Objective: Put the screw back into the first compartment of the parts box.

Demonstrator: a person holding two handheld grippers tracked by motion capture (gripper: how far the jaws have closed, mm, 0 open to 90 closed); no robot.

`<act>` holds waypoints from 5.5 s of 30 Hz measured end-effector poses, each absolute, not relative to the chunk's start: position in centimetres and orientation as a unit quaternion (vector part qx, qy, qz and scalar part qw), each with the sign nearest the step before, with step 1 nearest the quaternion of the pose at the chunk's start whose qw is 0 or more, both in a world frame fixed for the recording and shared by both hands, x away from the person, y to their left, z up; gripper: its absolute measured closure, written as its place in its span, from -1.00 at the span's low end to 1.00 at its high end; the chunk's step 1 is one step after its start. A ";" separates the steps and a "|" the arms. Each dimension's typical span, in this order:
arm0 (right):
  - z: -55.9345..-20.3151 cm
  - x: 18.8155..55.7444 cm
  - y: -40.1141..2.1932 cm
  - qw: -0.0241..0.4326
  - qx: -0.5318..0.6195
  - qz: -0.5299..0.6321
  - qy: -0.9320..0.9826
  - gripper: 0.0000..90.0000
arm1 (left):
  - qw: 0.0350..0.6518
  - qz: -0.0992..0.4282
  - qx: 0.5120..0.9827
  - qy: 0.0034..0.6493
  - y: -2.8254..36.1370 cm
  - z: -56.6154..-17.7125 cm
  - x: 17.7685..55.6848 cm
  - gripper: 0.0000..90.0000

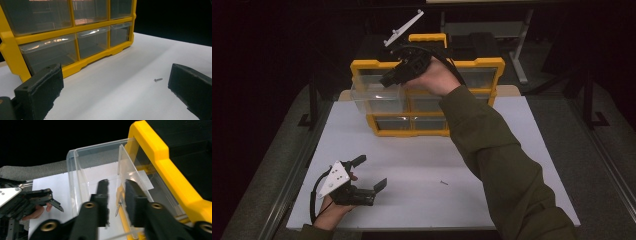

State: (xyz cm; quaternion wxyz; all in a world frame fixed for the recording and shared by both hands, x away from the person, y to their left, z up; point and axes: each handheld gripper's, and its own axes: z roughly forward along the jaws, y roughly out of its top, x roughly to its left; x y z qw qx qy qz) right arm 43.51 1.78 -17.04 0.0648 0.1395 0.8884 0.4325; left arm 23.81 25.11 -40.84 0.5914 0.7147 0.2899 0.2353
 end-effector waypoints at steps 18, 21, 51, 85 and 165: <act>-16.2 41.5 -2.1 0.064 0.127 0.449 0.882 0.99 | 0.585 0.240 0.720 0.286 25.1 -40.9 23.8 -1.00; -16.5 41.2 -2.9 0.062 0.127 0.452 0.881 0.99 | 0.584 0.239 0.721 0.287 25.1 -40.9 23.8 -1.00; -22.5 38.1 -6.8 0.087 0.152 0.470 0.865 -0.39 | 0.590 0.240 0.715 0.287 25.0 -41.0 23.9 -1.00; -32.0 34.8 -9.3 0.080 0.177 0.440 0.877 -0.65 | 0.588 0.241 0.716 0.289 25.1 -40.9 23.8 -1.00; -42.8 33.0 -10.2 -0.027 0.171 0.340 0.924 0.93 | 0.587 0.240 0.717 0.289 25.1 -40.9 23.8 -1.00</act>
